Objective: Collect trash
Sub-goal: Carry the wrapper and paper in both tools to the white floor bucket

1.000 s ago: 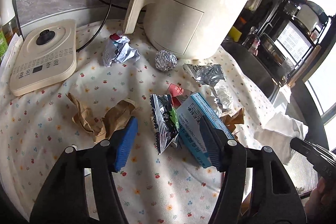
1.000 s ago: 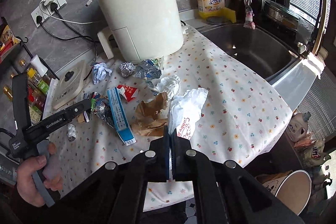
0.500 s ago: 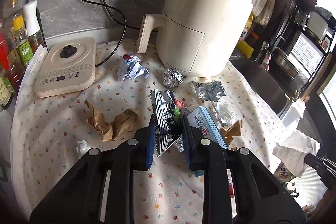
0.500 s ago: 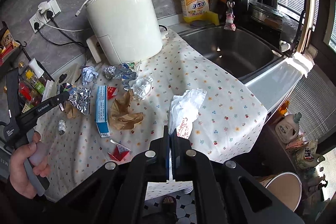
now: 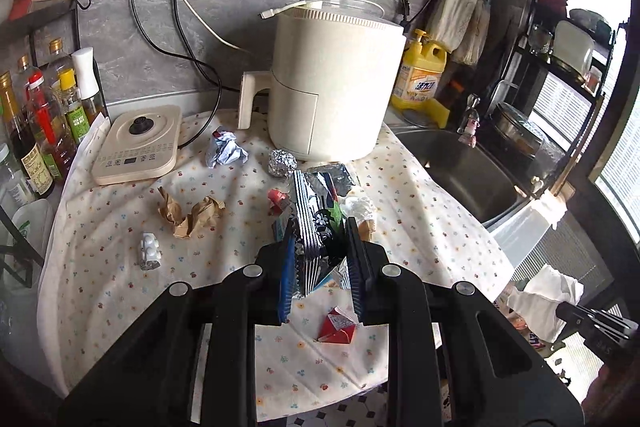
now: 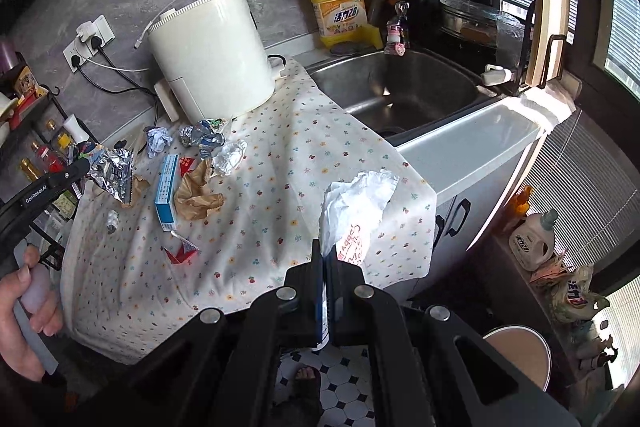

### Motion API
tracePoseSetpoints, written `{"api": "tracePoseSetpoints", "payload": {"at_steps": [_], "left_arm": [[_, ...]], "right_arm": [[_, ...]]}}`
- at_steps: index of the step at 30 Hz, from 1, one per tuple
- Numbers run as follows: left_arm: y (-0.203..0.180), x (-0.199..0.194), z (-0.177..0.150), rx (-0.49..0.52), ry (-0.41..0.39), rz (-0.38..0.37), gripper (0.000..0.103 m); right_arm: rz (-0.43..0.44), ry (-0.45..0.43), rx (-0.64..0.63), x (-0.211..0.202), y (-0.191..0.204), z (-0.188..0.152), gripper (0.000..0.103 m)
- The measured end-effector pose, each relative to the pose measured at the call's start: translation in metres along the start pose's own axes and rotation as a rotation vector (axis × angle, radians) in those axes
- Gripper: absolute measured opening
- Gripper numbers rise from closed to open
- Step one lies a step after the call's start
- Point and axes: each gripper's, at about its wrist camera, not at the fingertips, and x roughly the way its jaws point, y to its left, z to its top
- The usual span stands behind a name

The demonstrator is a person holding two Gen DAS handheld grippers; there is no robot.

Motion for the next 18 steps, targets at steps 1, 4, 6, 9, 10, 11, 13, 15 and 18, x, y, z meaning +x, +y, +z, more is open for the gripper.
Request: {"api": "tracePoseSetpoints", "payload": {"at_steps": [1,4,6,9,10,11,13,15,18], "left_arm": [[-0.010,-0.003,-0.003,0.011,0.002,-0.010,0.023],[-0.042,-0.007,-0.011,0.034,0.014,-0.052,0.023],[-0.065,-0.008,-0.020,0.055,0.031,-0.082,0.023],[-0.103,-0.007,-0.035,0.097,0.061,-0.127,0.023],[-0.115,-0.005,-0.041,0.110,0.076,-0.145,0.023],[-0.129,-0.004,-0.048,0.125,0.091,-0.160,0.023],[-0.155,0.000,-0.064,0.157,0.125,-0.191,0.023],[-0.179,0.005,-0.080,0.184,0.162,-0.226,0.023],[-0.212,0.014,-0.108,0.226,0.214,-0.268,0.023]], "right_arm": [[0.000,0.002,0.009,-0.002,-0.008,-0.003,0.002],[-0.009,0.005,0.039,-0.009,-0.033,-0.014,0.002],[-0.018,0.013,0.060,-0.013,-0.052,-0.023,0.003],[-0.038,0.025,0.092,-0.017,-0.081,-0.037,0.003],[-0.046,0.030,0.104,-0.018,-0.091,-0.042,0.003],[-0.053,0.036,0.119,-0.019,-0.101,-0.046,0.003],[-0.067,0.051,0.148,-0.021,-0.124,-0.059,0.003],[-0.080,0.072,0.172,-0.022,-0.145,-0.072,0.003],[-0.092,0.098,0.203,-0.023,-0.173,-0.096,0.003]]}}
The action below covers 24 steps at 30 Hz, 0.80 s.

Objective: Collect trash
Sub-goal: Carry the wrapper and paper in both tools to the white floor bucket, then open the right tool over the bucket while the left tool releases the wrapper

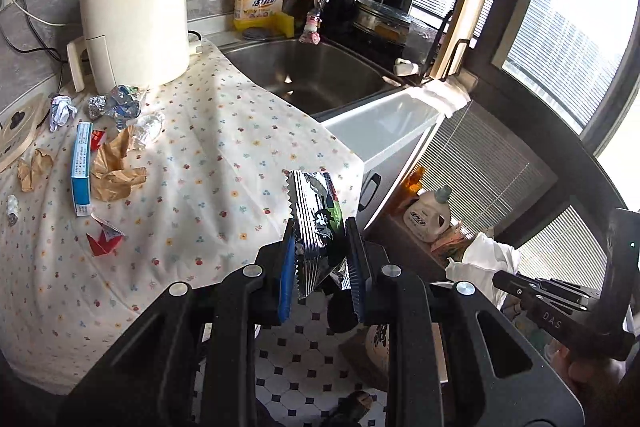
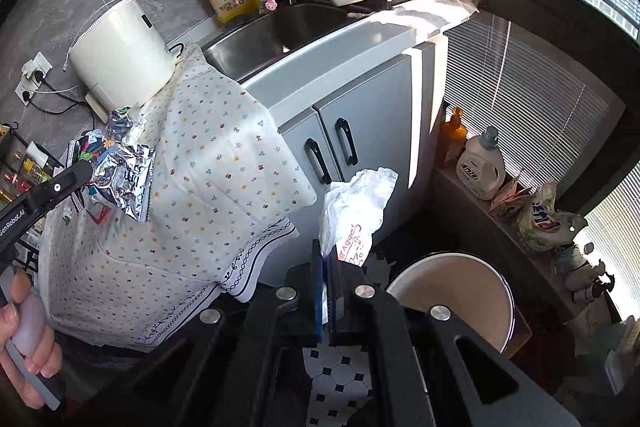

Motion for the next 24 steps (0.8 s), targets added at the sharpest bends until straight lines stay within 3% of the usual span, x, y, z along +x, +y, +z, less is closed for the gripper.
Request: {"api": "tracePoseSetpoints", "payload": {"at_steps": [8,12,14,15,24], "left_arm": [[-0.072,0.059,-0.045,0.066,0.147,-0.101,0.023],[-0.103,0.081,-0.064,0.099,0.205,-0.148,0.023],[-0.117,0.090,-0.072,0.126,0.231,-0.170,0.023],[-0.124,0.093,-0.076,0.136,0.244,-0.182,0.023],[-0.175,0.127,-0.099,0.228,0.351,-0.281,0.023]], "right_arm": [[-0.032,0.083,0.156,0.018,-0.092,-0.050,0.003],[-0.014,0.112,0.231,0.027,-0.130,-0.067,0.009],[-0.015,0.110,0.279,0.026,-0.146,-0.074,0.036],[-0.023,0.092,0.302,0.024,-0.152,-0.077,0.058],[-0.109,0.087,0.393,0.002,-0.191,-0.100,0.054]]}}
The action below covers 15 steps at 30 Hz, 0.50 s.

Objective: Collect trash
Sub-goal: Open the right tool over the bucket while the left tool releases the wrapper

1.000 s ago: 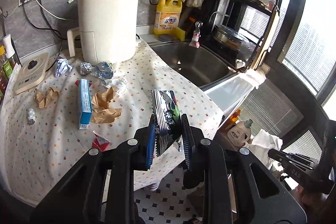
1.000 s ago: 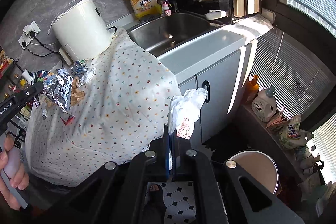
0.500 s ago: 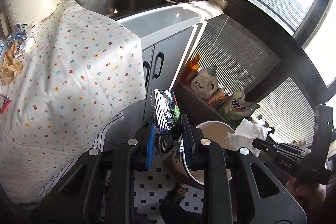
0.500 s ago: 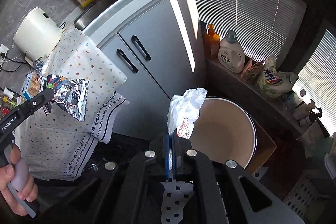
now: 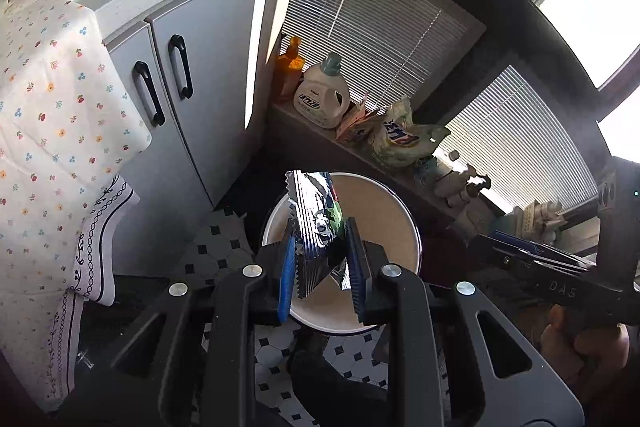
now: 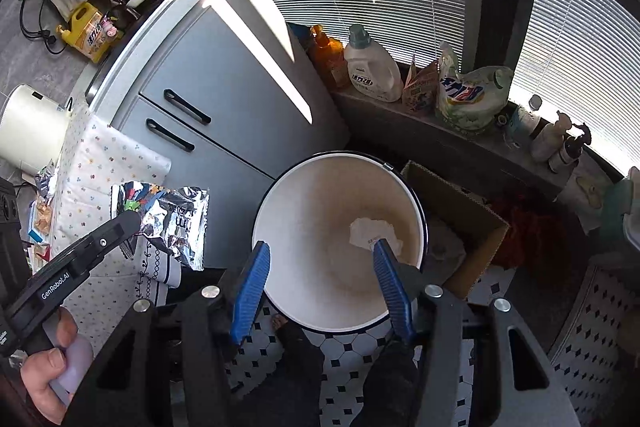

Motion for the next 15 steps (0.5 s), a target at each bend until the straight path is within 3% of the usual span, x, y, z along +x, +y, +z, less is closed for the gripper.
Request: {"api": "tracePoseSetpoints", "payload": {"at_steps": [4,5,8,9,15], "left_arm": [[-0.018,0.017,-0.001,0.031,0.043,-0.047,0.024],[-0.022,0.021,0.000,0.035,0.051,-0.059,0.028],[-0.027,0.021,0.003,0.031,0.051,-0.097,0.058],[-0.027,0.019,0.004,0.030,0.038,-0.100,0.063],[-0.008,-0.003,0.016,0.023,-0.014,-0.045,0.072]], "right_arm": [[-0.045,-0.014,0.022,-0.013,-0.015,-0.003,0.054],[-0.053,-0.016,0.027,-0.016,-0.018,-0.003,0.054],[-0.062,-0.026,0.037,-0.022,-0.021,-0.003,0.056],[-0.063,-0.030,0.037,-0.024,-0.020,-0.002,0.056],[-0.036,-0.032,0.005,-0.025,-0.001,0.004,0.058]]}}
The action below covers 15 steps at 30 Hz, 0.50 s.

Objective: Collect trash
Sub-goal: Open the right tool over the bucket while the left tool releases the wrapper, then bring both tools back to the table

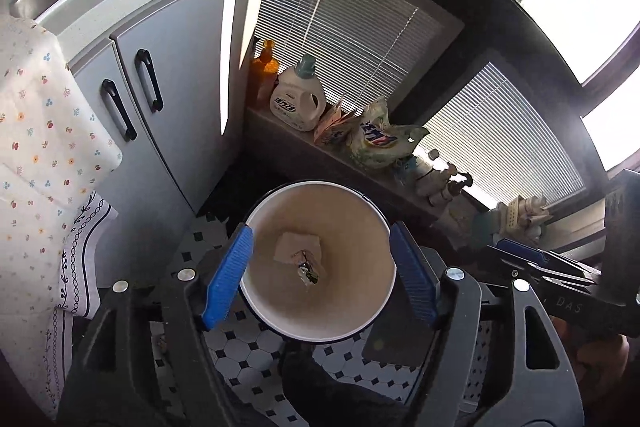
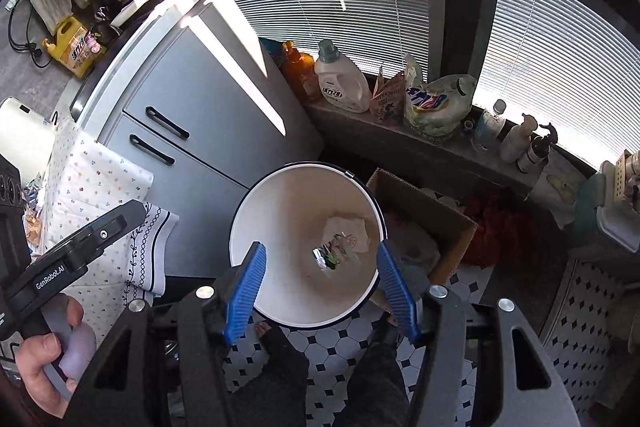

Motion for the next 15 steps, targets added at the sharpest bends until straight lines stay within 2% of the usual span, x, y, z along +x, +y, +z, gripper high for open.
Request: {"api": "tracePoseSetpoints", "payload": {"at_steps": [8,12,15], "left_arm": [[0.055,-0.059,0.004,-0.081,-0.114,0.114,0.089],[0.088,-0.097,-0.002,-0.129,-0.185,0.174,0.097],[0.116,-0.126,-0.010,-0.178,-0.229,0.218,0.097]], "right_arm": [[0.052,-0.040,-0.137,-0.007,0.070,0.012,0.069],[0.092,-0.073,-0.215,-0.013,0.117,0.018,0.080],[0.120,-0.111,-0.266,-0.019,0.154,0.021,0.092]]}}
